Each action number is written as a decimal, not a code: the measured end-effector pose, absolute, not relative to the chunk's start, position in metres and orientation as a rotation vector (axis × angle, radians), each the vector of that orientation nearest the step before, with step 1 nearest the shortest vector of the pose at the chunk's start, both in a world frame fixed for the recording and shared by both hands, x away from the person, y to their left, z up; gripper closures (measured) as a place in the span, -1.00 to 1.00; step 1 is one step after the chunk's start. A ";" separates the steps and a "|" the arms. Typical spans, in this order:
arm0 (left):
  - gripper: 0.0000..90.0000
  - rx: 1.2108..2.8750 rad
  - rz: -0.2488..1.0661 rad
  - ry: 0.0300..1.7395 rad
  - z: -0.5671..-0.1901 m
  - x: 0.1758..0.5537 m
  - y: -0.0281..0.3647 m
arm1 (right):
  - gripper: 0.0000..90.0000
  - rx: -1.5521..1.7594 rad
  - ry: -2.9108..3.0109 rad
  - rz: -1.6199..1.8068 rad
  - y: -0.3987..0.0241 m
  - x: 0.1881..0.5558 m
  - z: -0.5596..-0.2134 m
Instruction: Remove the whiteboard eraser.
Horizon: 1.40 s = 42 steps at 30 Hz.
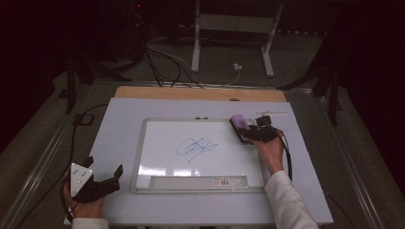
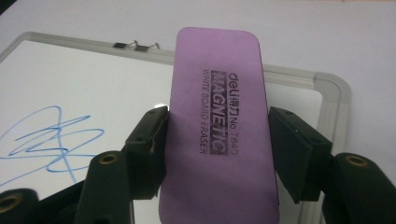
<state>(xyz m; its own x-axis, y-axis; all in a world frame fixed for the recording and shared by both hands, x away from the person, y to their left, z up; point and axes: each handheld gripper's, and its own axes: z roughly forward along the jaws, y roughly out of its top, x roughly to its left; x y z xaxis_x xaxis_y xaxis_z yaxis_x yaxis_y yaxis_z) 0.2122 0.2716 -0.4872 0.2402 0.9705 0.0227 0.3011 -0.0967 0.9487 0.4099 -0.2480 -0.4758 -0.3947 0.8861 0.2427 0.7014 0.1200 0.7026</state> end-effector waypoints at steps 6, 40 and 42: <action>-0.99 1.587 0.909 1.220 -0.487 0.212 0.272 | -0.10 1.516 2.182 1.146 -0.237 0.408 -0.467; -0.99 1.583 0.915 1.223 -0.487 0.210 0.274 | -0.10 1.311 2.310 1.165 -0.183 0.396 -0.461; -0.99 1.585 0.915 1.222 -0.487 0.210 0.274 | -0.10 1.306 2.316 1.163 -0.182 0.396 -0.461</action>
